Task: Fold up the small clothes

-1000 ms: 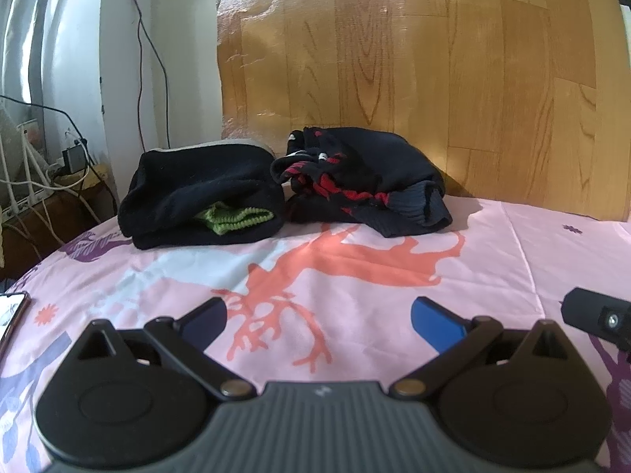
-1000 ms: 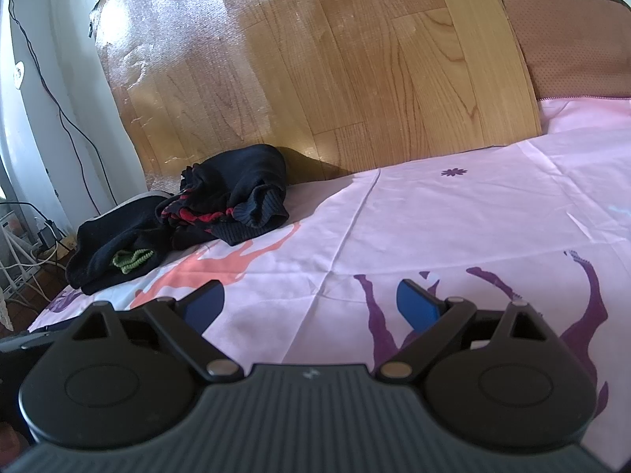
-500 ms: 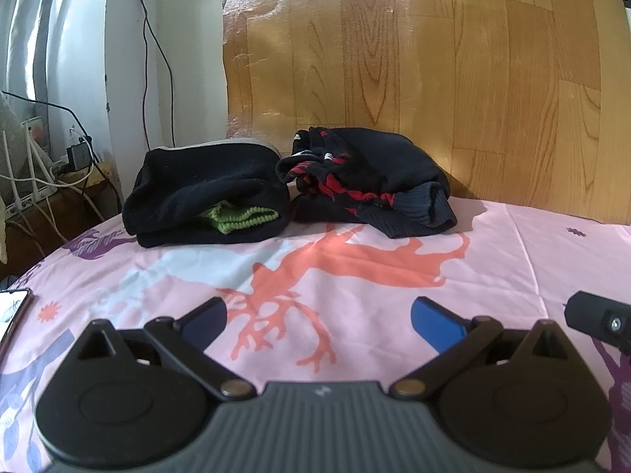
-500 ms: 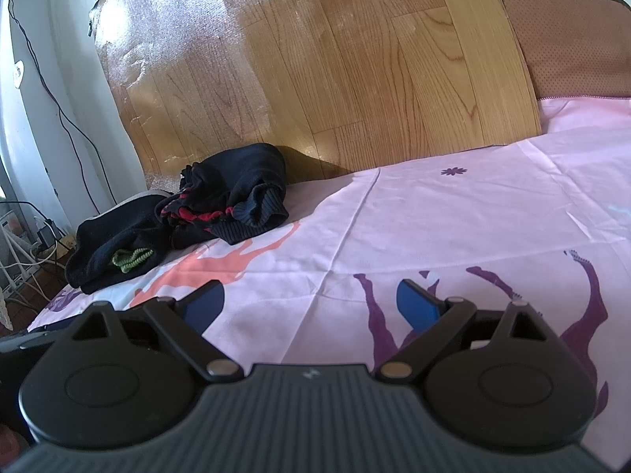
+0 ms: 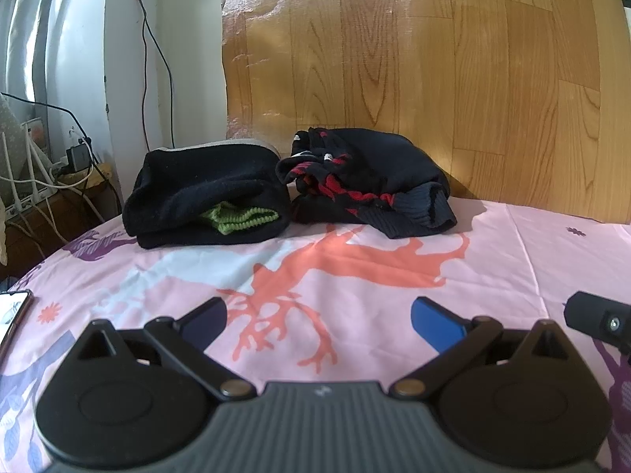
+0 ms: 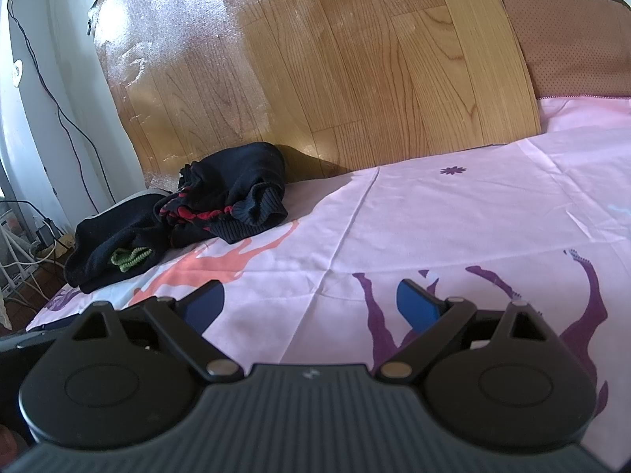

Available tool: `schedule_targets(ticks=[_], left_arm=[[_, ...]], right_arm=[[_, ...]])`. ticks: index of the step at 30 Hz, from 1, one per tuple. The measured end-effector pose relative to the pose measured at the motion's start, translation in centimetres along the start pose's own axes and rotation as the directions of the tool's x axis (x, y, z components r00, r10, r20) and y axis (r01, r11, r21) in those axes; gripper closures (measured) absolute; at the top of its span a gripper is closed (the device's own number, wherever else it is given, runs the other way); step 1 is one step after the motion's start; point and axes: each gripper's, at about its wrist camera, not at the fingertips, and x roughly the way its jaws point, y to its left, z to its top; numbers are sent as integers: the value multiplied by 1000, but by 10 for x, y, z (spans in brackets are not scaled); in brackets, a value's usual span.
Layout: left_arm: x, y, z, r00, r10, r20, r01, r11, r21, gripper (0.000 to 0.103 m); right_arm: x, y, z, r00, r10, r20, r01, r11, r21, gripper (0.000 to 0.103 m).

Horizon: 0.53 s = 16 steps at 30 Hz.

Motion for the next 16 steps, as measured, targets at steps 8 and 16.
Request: schedule_targets(ticks=[8, 16], left_arm=[[0, 0, 1, 1000, -1, -4, 1, 1000, -4, 0], [1, 0, 0, 999, -35, -4, 35, 999, 1, 0]], right_arm=[[0, 0, 0, 1000, 0, -1, 0, 1000, 0, 7], [1, 0, 1, 1000, -1, 0, 1, 1000, 1, 7]])
